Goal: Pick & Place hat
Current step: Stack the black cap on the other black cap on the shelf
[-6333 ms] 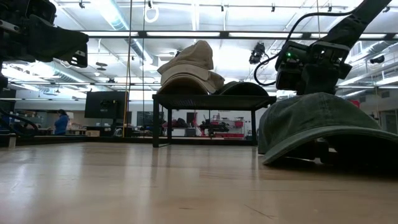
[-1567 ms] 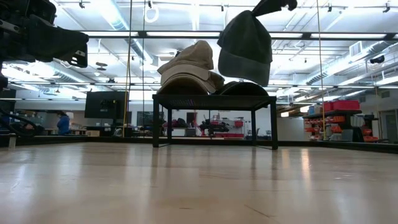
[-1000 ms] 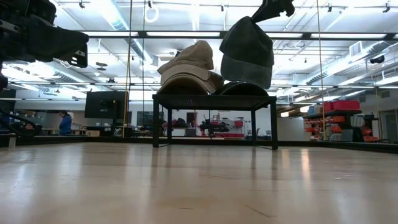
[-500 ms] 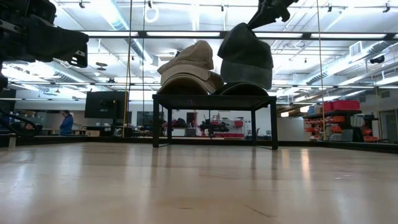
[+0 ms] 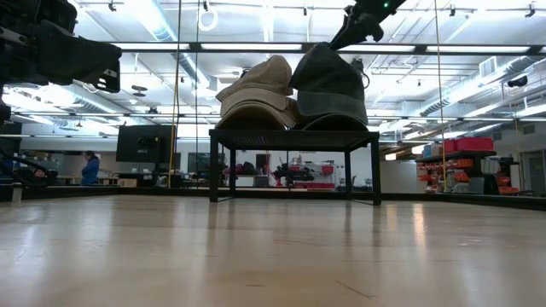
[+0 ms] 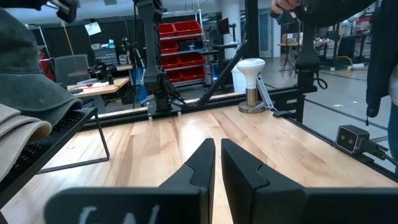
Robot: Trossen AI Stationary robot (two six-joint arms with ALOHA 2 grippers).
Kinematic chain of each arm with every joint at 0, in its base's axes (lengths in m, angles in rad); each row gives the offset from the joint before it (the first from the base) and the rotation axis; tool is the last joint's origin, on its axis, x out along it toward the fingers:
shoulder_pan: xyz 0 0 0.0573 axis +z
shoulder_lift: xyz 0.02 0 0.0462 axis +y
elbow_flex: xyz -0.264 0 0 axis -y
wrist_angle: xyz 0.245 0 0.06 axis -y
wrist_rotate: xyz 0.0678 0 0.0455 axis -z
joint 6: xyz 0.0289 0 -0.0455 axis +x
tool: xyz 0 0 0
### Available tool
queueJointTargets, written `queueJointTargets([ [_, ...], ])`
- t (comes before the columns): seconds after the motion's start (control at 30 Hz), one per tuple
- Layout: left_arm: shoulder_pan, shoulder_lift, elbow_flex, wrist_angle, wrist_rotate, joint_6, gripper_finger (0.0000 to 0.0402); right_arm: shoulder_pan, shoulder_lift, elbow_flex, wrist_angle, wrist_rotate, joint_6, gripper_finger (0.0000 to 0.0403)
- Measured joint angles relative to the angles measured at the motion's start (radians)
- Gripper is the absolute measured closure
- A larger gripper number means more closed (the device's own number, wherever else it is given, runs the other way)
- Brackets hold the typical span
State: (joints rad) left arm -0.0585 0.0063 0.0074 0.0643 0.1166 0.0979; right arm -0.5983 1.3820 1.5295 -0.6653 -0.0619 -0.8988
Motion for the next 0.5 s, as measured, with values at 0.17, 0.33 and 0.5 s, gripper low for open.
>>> queueJointTargets([
  [0.17, 0.000, 0.000, 0.000, 0.000, 0.000, 0.000, 0.0367, -0.004, 0.021, 0.000, 0.000, 0.079, 0.012, 0.0353],
  [0.33, 0.000, 0.000, 0.000, 0.000, 0.000, 0.000, 0.0367, -0.004, 0.021, 0.000, 0.014, 0.088, 0.012, 0.0352],
  [0.5, 0.000, 0.000, 0.000, 0.000, 0.000, 0.000, 0.0367, -0.004, 0.021, 0.000, 0.029, 0.108, 0.026, 0.0352],
])
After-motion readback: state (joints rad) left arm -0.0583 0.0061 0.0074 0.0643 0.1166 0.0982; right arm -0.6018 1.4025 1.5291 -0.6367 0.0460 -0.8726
